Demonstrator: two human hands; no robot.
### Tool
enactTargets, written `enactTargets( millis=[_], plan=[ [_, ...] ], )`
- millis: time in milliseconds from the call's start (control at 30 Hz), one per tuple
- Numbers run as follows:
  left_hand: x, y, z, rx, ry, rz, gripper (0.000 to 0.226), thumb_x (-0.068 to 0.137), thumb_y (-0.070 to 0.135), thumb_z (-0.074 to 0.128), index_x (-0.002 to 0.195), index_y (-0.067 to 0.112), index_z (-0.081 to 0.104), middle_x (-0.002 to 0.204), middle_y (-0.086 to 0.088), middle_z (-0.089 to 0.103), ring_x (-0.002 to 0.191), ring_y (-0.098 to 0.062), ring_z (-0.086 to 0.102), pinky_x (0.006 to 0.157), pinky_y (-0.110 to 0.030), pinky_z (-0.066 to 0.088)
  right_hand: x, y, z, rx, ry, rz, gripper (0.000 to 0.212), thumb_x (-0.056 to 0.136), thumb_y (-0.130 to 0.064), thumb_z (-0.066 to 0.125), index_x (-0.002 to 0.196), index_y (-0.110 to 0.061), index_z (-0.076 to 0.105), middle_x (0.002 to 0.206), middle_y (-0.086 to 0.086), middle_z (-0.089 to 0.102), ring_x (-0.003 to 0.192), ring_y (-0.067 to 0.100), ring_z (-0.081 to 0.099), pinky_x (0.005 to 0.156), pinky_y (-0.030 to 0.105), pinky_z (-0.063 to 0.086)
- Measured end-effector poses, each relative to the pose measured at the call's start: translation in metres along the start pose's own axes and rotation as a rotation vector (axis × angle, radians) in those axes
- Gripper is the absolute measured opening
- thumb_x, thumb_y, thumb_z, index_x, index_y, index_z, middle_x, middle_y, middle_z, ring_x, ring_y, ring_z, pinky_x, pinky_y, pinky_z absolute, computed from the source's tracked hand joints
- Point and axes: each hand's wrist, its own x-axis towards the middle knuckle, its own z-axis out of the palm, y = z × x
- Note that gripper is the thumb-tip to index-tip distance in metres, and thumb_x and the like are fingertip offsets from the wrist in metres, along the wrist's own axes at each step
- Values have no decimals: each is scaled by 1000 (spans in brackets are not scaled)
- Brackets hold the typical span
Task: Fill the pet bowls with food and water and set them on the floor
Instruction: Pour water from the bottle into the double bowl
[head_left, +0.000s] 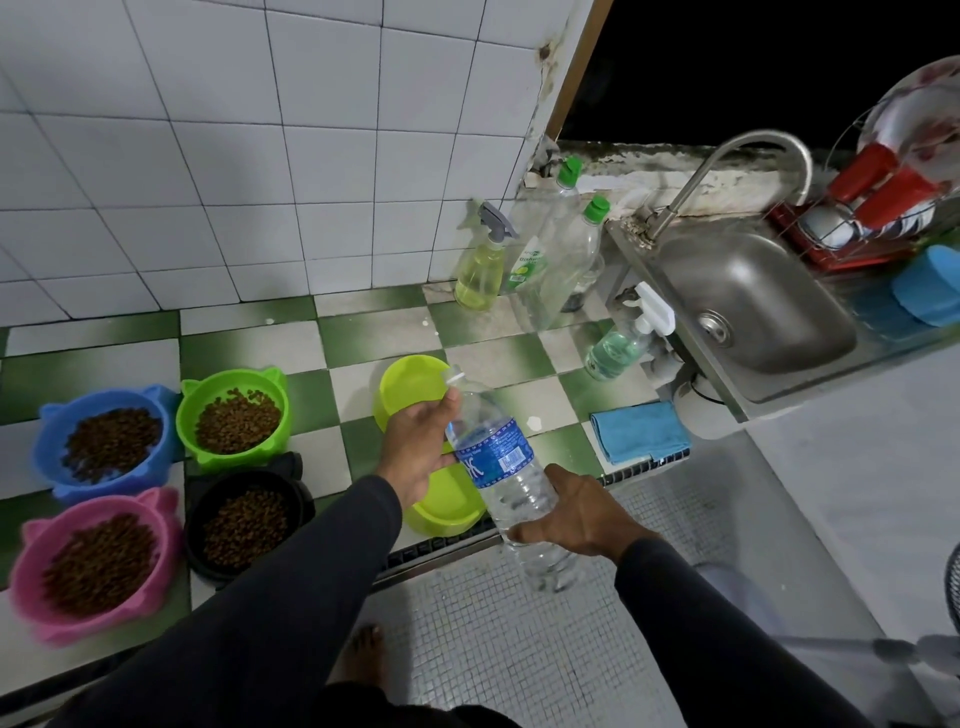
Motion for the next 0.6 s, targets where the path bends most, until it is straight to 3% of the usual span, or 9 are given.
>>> enactTargets(
  millis=[167, 367, 467, 600],
  plan=[
    [-1, 25, 9, 19, -23, 76, 33, 90, 43, 76, 101, 12, 73, 95, 2, 80, 94, -18, 75, 63, -32, 62, 4, -9, -9, 44, 54, -9, 76, 51, -63, 89, 112, -28, 59, 108, -10, 70, 94, 7, 67, 86, 29, 56],
    [-2, 57, 22, 48, -76, 148, 28, 90, 31, 78, 107, 10, 73, 110, -7, 77, 97, -20, 73, 72, -37, 65, 12, -23, -21, 103, 131, -45, 87, 55, -57, 90, 127, -22, 56, 123, -2, 69, 108, 18, 66, 98, 38, 54],
    [0, 73, 29, 72, -102, 179, 39, 87, 29, 81, 116, 6, 70, 111, -9, 75, 99, -21, 72, 75, -37, 64, 18, -27, -28, 70, 172, -65, 88, 54, -61, 88, 124, -18, 56, 122, 2, 69, 108, 22, 66, 96, 40, 54],
    [1, 88, 39, 129, -160, 239, 55, 78, 34, 85, 122, 6, 67, 113, -6, 75, 101, -22, 73, 72, -32, 61, 31, -26, -31, 123, 228, -81, 82, 59, -50, 93, 122, -16, 53, 119, 1, 69, 106, 20, 66, 93, 37, 54]
  ],
)
